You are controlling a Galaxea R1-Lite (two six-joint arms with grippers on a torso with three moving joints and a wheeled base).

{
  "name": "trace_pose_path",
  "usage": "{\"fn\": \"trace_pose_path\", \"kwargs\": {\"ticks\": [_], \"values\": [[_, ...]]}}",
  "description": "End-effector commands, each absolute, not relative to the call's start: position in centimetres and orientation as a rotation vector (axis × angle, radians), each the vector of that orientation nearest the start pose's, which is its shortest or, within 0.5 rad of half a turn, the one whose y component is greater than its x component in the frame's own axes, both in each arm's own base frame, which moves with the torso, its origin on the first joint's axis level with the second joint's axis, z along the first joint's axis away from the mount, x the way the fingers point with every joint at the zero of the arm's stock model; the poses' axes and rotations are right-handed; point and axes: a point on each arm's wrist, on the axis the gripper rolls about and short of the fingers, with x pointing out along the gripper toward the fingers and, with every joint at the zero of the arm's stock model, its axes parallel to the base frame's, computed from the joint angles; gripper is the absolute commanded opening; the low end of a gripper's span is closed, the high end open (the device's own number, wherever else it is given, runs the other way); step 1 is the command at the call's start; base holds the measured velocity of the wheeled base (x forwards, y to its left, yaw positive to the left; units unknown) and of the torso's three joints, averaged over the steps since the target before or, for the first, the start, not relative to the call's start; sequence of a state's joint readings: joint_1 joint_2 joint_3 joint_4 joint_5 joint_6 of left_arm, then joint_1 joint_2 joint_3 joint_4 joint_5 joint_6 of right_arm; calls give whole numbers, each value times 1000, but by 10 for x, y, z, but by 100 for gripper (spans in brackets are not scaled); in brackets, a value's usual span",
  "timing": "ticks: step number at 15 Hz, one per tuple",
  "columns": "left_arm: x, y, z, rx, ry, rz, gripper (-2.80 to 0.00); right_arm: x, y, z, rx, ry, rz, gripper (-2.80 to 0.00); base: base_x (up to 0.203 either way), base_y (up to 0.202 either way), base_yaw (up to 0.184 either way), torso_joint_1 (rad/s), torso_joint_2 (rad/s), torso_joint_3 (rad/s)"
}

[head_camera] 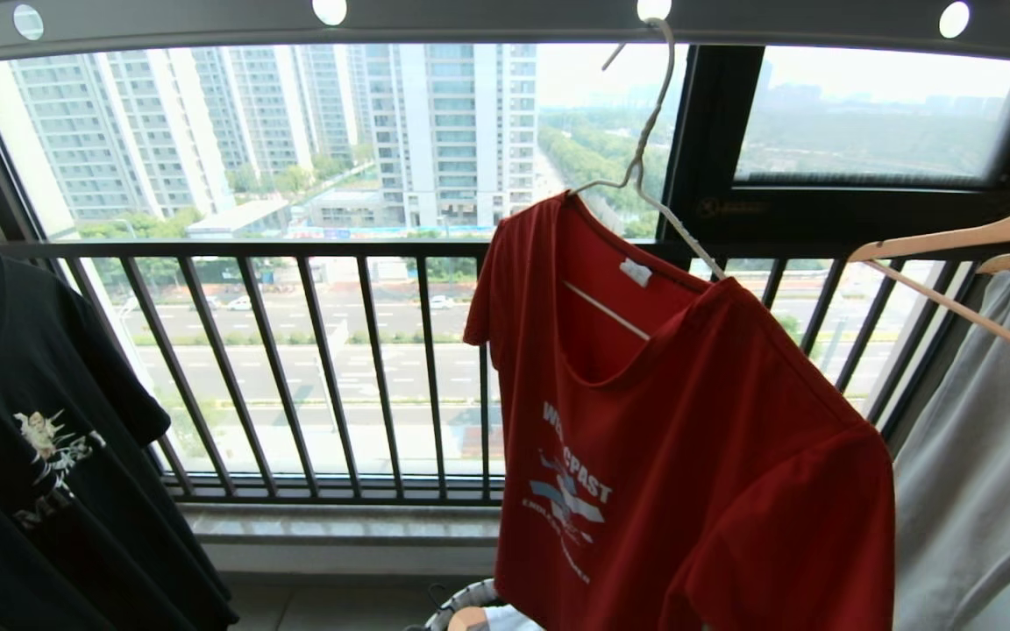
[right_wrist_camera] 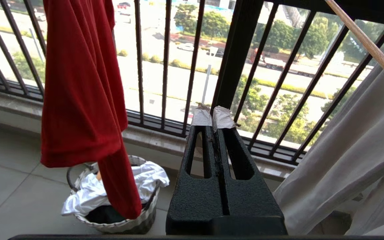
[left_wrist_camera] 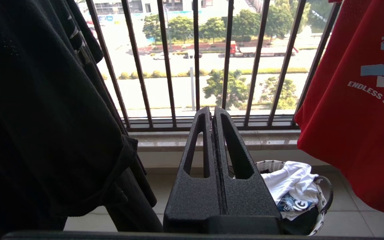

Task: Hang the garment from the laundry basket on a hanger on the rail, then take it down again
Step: Take the clothes off the clothes rack

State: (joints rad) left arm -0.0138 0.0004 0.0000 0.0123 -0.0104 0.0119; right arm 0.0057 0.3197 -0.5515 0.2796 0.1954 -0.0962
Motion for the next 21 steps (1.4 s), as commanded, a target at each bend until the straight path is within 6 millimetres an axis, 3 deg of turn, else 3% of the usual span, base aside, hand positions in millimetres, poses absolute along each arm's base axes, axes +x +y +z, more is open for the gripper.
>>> {"fn": "trace_pose_path", "kwargs": {"ticks": [1,5,9,13,17,18,21], "values": [[-23,0,74,12,12,-25,-280,1,6,255,-81,110,269,-280,0,0,0,0,0,0],[-23,0,74,12,12,-26,-280,25,10,327,-24,121,443,-280,0,0,0,0,0,0],[-23,0,74,12,12,-25,-280,88,21,358,32,286,605,-280,0,0,0,0,0,0],[-23,0,74,12,12,-25,-280,126,70,379,-16,329,692,-280,0,0,0,0,0,0],[-23,0,74,12,12,-25,-280,158,130,386,-109,350,559,-280,0,0,0,0,0,0],[-23,0,74,12,12,-25,-280,164,139,388,-116,350,551,0,0,0,0,0,0,0],[-23,0,74,12,12,-25,-280,181,157,394,-111,333,549,0,0,0,0,0,0,0]]}}
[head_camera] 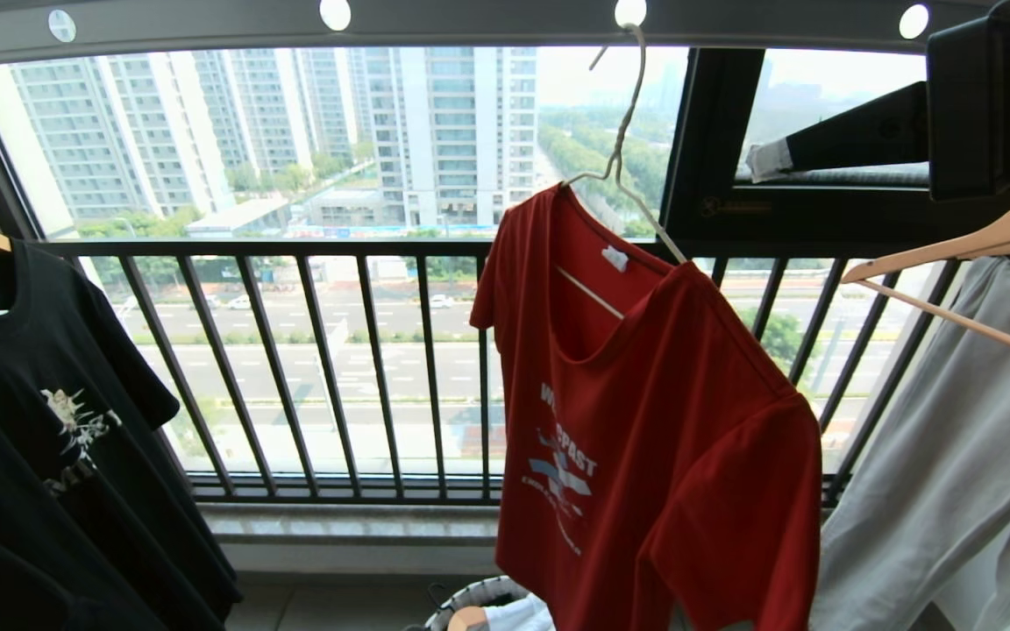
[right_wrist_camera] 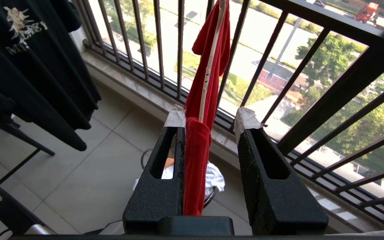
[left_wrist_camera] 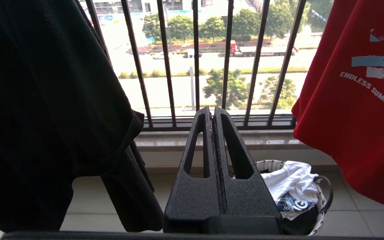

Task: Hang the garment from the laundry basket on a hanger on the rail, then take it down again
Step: Take the clothes off the clothes rack

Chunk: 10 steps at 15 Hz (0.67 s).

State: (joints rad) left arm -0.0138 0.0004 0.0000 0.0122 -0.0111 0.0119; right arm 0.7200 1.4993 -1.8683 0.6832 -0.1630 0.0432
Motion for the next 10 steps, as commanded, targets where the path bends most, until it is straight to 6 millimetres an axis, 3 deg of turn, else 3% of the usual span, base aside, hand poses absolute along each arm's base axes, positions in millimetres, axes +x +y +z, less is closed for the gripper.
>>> {"fn": "trace_pose_path", "kwargs": {"ticks": [1,5,10], "values": [[-23,0,74,12,12,-25,-280,186,161,393,-111,333,549,0,0,0,0,0,0,0],[-23,0,74,12,12,-25,-280,212,183,385,-88,301,547,0,0,0,0,0,0,0],[-23,0,74,12,12,-25,-280,234,195,377,0,281,518,0,0,0,0,0,0,0]]}}
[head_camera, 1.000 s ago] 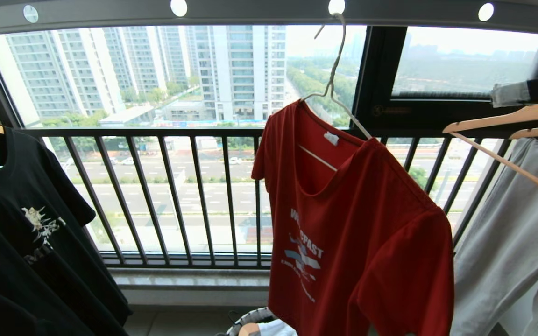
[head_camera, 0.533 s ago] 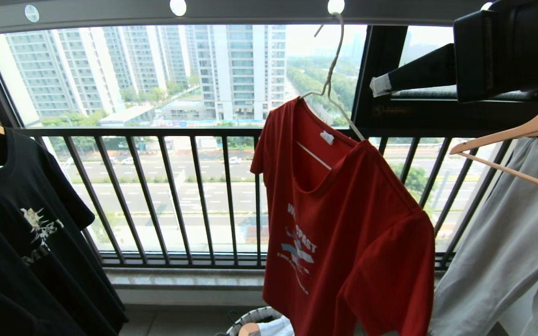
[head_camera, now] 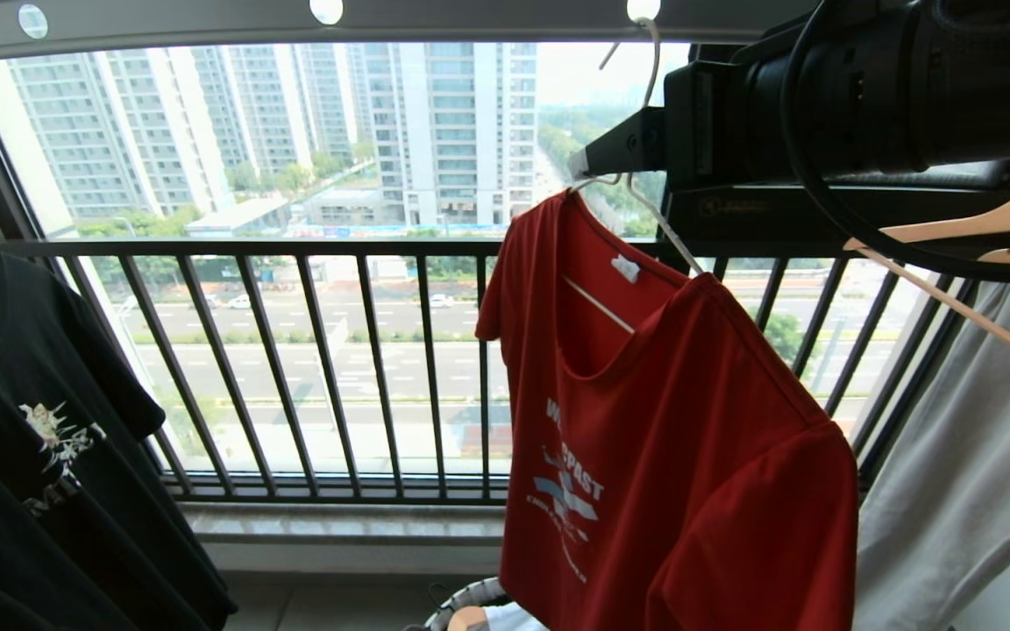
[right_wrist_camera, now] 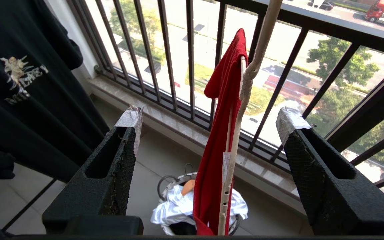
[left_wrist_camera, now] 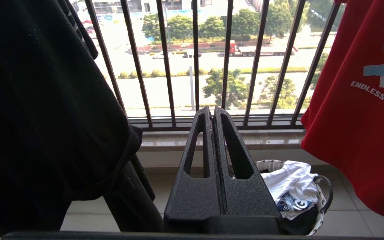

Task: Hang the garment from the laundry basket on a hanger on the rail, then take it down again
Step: Take the clothes off the clothes rack

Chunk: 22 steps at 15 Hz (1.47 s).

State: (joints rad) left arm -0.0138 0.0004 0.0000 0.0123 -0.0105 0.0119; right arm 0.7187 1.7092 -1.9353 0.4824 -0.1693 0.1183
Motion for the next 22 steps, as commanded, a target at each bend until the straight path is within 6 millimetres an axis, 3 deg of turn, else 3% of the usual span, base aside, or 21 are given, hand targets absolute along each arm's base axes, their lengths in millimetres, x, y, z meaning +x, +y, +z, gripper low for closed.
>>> {"fn": "trace_pose_path", "kwargs": {"ticks": [1,7,8,12,22], "values": [[-23,0,74,12,12,-25,-280,240,195,375,4,277,507,0,0,0,0,0,0,0],[-23,0,74,12,12,-25,-280,264,198,357,-3,303,468,0,0,0,0,0,0,0],[-23,0,74,12,12,-25,-280,268,199,355,1,296,465,-276,0,0,0,0,0,0],[-23,0,74,12,12,-25,-280,289,203,347,11,266,440,-280,0,0,0,0,0,0],[-23,0,74,12,12,-25,-280,289,200,354,11,221,438,-280,0,0,0,0,0,0]]}}
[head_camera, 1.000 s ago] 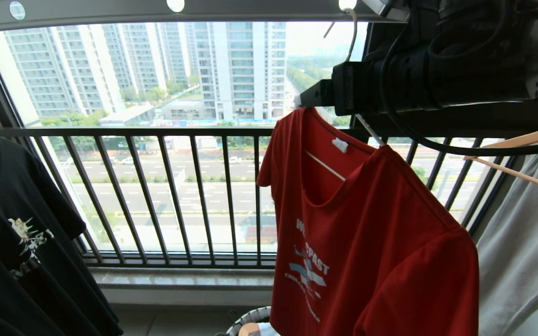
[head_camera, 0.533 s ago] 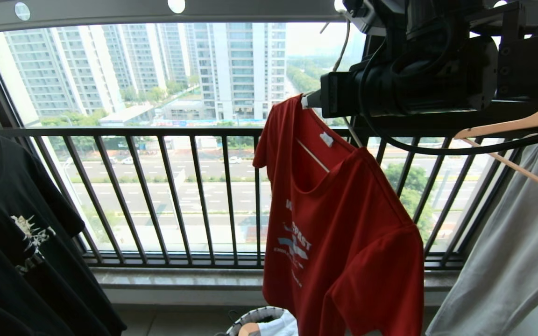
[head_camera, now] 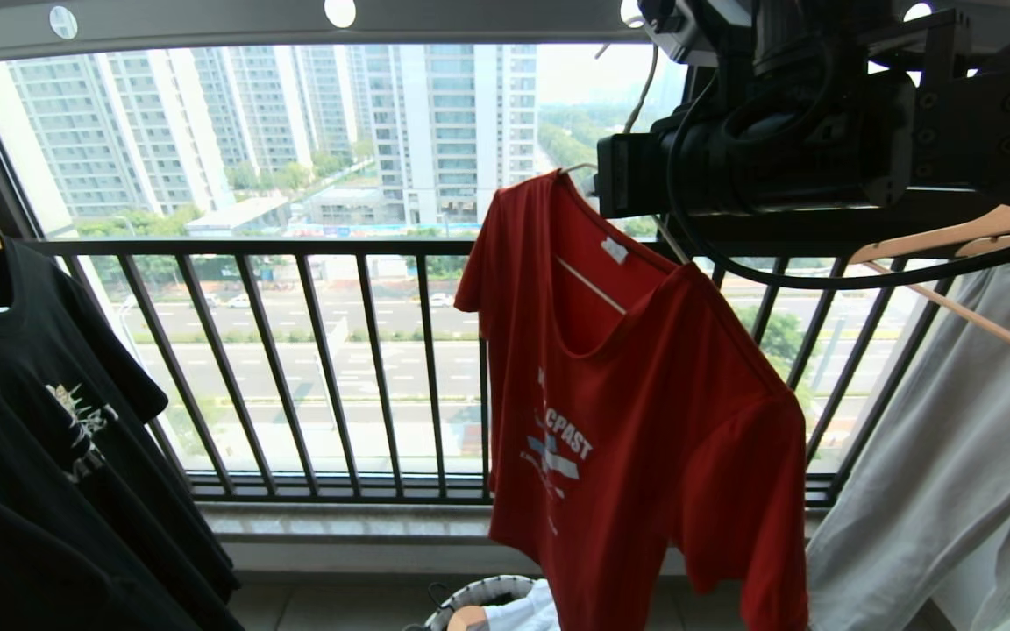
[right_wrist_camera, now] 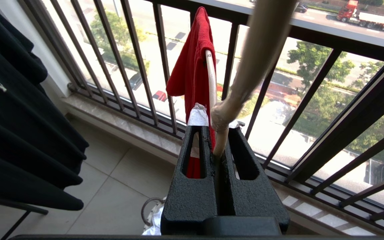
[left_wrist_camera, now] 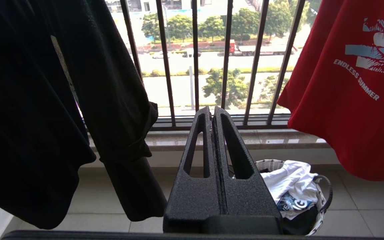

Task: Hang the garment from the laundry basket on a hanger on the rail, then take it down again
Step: Take the clothes off the clothes rack

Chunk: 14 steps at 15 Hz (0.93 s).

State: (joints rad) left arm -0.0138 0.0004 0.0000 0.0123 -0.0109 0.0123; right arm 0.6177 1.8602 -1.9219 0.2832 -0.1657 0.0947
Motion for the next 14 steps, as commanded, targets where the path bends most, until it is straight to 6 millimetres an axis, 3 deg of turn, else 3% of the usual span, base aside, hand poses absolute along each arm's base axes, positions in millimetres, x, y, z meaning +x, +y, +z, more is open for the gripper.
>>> {"fn": "trace_pose_path", "kwargs": {"ticks": [1,14], "values": [[-23,0,74,12,12,-25,-280,288,200,355,13,218,436,-280,0,0,0,0,0,0],[-23,0,74,12,12,-25,-280,265,186,376,1,163,431,-280,0,0,0,0,0,0]]}}
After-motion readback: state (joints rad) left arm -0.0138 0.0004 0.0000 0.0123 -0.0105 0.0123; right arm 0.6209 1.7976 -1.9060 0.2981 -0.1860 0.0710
